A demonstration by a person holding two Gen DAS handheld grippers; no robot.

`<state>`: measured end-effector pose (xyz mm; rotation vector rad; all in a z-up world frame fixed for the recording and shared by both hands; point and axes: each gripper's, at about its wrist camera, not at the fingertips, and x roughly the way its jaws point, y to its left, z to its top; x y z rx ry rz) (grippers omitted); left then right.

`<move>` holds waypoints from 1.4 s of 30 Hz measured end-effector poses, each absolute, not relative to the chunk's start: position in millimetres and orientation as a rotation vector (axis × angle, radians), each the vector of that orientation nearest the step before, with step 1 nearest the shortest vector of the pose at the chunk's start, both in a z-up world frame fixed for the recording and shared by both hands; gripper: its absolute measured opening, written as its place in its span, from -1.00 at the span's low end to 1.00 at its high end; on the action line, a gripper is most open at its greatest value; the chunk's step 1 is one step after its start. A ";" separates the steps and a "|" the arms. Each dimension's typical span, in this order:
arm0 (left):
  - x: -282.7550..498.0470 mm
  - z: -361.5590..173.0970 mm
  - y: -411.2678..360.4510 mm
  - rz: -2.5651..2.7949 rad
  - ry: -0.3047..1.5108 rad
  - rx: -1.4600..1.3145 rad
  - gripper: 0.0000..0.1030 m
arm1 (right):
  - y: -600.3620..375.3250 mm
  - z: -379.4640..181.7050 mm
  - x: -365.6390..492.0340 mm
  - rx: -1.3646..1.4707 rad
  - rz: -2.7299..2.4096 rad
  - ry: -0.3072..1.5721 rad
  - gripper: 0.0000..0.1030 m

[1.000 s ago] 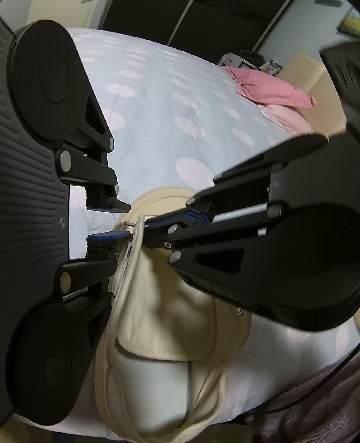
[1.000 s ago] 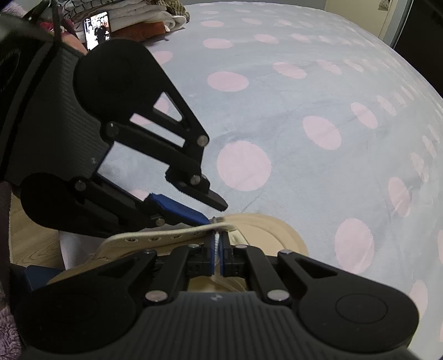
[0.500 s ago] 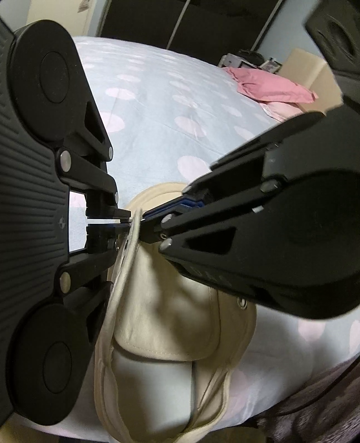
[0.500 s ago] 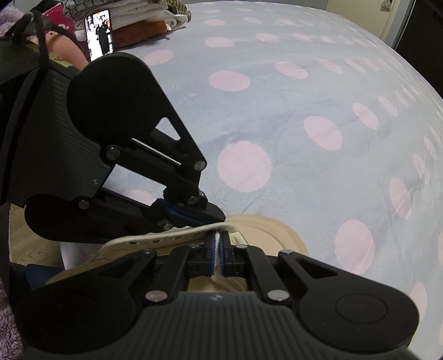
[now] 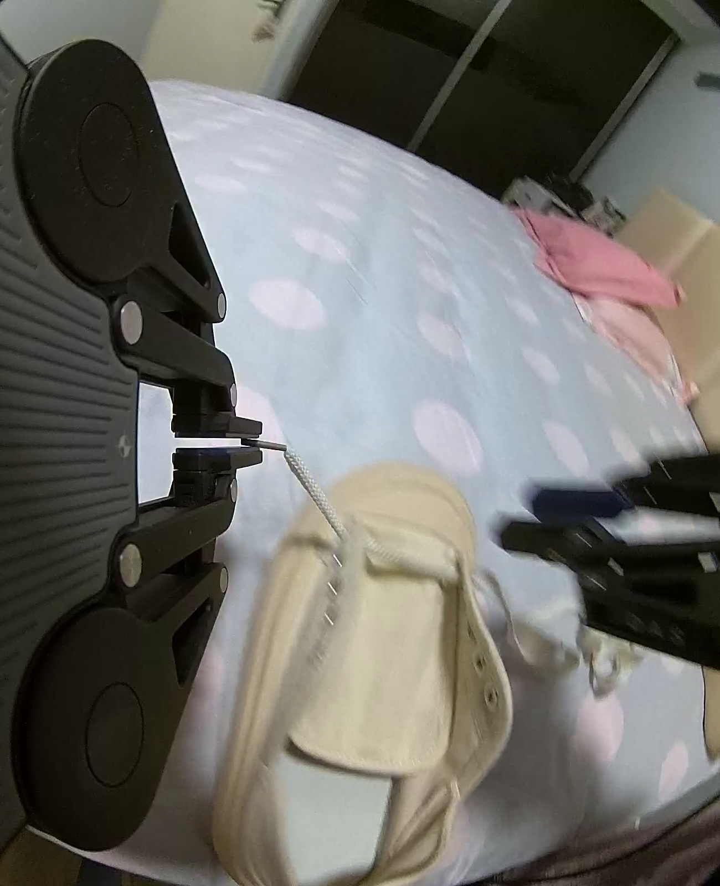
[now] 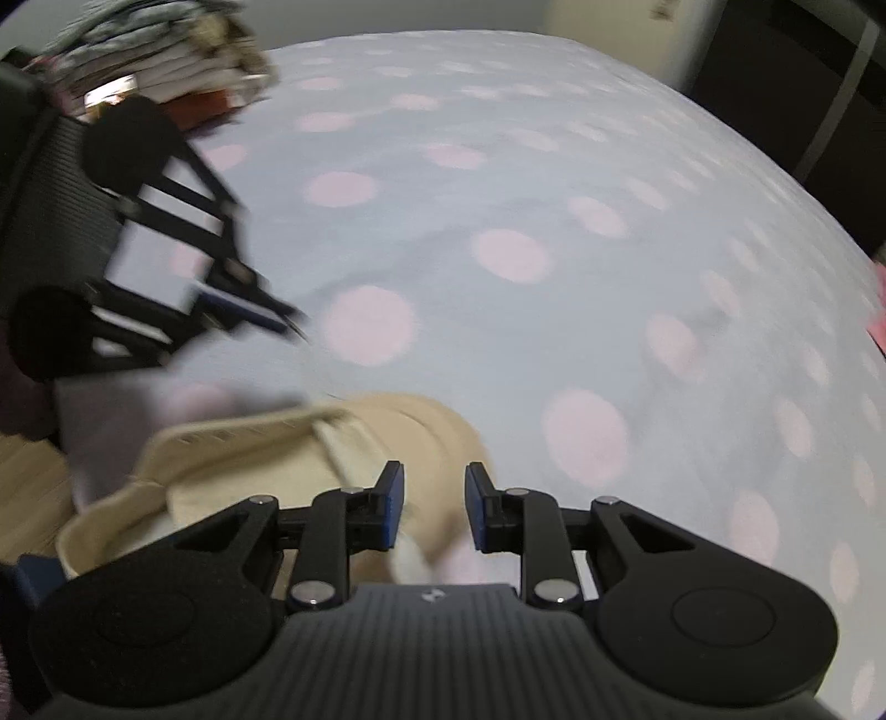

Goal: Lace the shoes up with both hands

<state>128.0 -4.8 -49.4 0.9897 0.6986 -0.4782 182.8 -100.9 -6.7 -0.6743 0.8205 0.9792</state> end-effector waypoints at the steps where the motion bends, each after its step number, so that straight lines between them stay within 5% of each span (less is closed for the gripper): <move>1: 127.7 -46.5 -0.9 -0.452 0.700 0.985 -0.99 | -100.3 -11.5 178.4 -0.667 0.948 0.824 -0.47; 5: 123.6 -32.7 16.6 -0.353 0.700 0.946 -0.99 | -188.5 25.4 196.8 -0.633 0.850 0.847 -0.47; 23: 97.9 26.0 96.7 0.056 0.646 0.742 -0.98 | -269.5 9.9 222.1 -0.356 0.493 0.974 -0.51; 42: 124.1 18.3 65.4 -0.020 0.576 0.778 -0.99 | -320.4 -14.1 280.0 0.018 0.365 1.102 -0.50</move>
